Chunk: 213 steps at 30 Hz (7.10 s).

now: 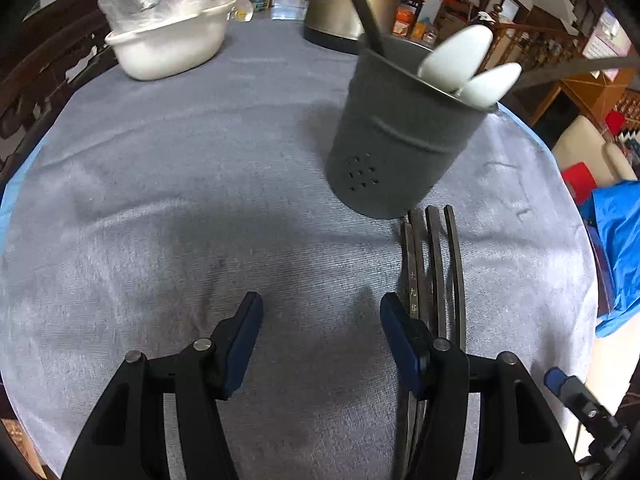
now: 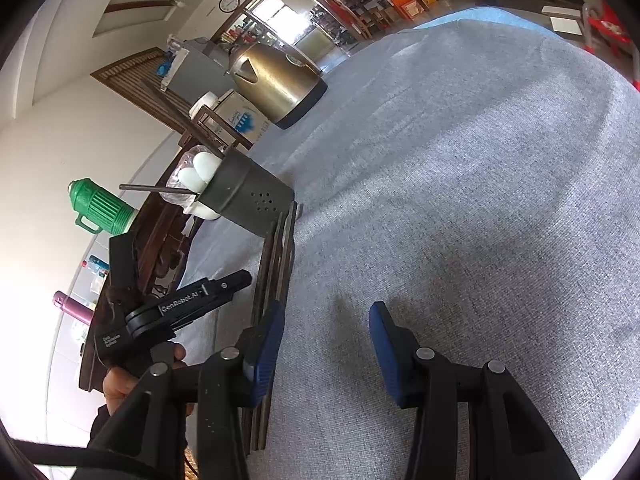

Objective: Organize utensils
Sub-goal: 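Close the left tool on a pair of dark chopsticks, then close the right tool on chopsticks while the left tool holds its chopsticks, then lift the chopsticks with both tools and carry them toward the holder cup, then lower the chopsticks into the holder cup and open both tools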

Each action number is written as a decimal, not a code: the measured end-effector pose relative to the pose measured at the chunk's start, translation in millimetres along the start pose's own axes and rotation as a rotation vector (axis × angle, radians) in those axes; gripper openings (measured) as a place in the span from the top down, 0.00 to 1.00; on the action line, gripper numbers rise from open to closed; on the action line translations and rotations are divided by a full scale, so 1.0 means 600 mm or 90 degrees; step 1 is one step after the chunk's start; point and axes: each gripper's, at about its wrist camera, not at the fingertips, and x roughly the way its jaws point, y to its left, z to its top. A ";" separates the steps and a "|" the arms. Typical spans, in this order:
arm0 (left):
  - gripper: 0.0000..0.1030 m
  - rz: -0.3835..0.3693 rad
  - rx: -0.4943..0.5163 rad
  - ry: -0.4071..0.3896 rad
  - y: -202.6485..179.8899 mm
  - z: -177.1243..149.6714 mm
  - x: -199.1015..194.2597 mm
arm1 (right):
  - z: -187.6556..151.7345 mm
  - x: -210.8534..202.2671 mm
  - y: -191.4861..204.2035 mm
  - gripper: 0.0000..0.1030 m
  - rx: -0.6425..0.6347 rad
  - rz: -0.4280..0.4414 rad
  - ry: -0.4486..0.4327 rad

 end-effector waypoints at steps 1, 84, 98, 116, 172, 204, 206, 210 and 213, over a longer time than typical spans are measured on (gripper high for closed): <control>0.40 -0.011 0.001 -0.002 -0.001 -0.001 -0.004 | 0.000 0.003 0.001 0.53 -0.001 -0.004 0.001; 0.91 -0.187 -0.146 0.074 0.038 -0.072 -0.020 | 0.046 0.139 0.106 0.78 -0.147 -0.225 0.117; 0.91 -0.126 -0.111 0.039 0.061 -0.048 -0.032 | 0.051 0.121 0.080 0.78 -0.117 -0.178 0.117; 0.90 -0.121 -0.026 0.029 -0.009 -0.006 0.008 | 0.050 0.122 0.075 0.78 -0.123 -0.164 0.110; 0.95 -0.110 -0.018 -0.115 0.052 0.008 -0.174 | 0.083 0.156 0.155 0.36 -0.209 -0.210 0.155; 0.95 -0.110 0.009 -0.260 0.030 0.035 -0.357 | 0.122 -0.129 0.346 0.94 -0.278 -0.028 -0.177; 0.95 -0.107 0.011 -0.266 0.027 0.044 -0.364 | 0.130 -0.138 0.364 0.94 -0.278 -0.018 -0.198; 0.95 -0.099 0.014 -0.287 0.020 0.071 -0.382 | 0.153 -0.151 0.403 0.94 -0.281 -0.001 -0.231; 0.95 -0.103 0.012 -0.314 0.017 0.103 -0.402 | 0.176 -0.162 0.436 0.94 -0.296 -0.005 -0.269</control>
